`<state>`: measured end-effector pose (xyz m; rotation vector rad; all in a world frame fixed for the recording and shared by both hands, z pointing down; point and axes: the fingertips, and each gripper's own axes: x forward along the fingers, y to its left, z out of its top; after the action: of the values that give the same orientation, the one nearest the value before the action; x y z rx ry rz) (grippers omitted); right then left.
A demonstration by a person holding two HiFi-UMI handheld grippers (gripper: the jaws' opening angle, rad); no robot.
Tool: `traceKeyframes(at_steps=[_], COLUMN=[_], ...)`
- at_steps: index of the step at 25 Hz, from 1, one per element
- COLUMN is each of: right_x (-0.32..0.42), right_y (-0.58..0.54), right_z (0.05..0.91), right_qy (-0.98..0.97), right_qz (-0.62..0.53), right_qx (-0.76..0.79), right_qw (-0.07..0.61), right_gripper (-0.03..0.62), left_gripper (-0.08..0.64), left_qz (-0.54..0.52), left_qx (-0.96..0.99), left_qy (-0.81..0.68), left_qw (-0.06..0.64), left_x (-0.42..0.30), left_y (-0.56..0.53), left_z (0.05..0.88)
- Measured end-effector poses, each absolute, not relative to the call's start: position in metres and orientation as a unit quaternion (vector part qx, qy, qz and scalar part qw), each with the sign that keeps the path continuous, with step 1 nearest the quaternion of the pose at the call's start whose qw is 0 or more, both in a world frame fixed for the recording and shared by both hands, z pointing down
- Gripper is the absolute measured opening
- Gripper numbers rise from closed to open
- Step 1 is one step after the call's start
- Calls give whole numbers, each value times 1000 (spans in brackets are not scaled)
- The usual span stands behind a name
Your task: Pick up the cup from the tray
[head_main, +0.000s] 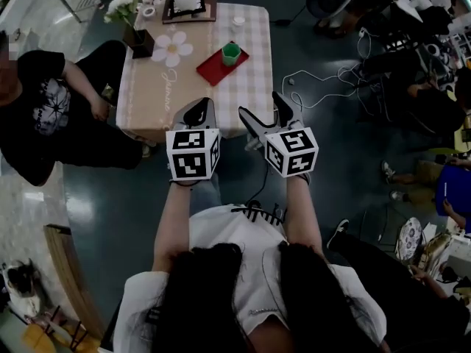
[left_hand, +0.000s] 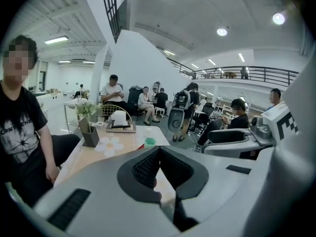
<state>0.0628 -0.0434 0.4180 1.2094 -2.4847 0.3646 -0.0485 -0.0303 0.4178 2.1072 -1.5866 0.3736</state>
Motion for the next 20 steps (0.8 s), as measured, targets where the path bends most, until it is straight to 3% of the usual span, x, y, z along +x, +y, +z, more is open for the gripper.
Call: traceKeyframes(at_steps=[20], right_x=[8], right_y=[-164], right_z=[436], right_qy=[-866], right_qz=[116], right_qx=[427], right_qw=[235], right_gripper=[382], left_gripper=[8], left_qz=[128], left_qx=[778], left_qy=[-558], left_qw=[259], left_x=[-111], left_y=[-160], left_z=[418])
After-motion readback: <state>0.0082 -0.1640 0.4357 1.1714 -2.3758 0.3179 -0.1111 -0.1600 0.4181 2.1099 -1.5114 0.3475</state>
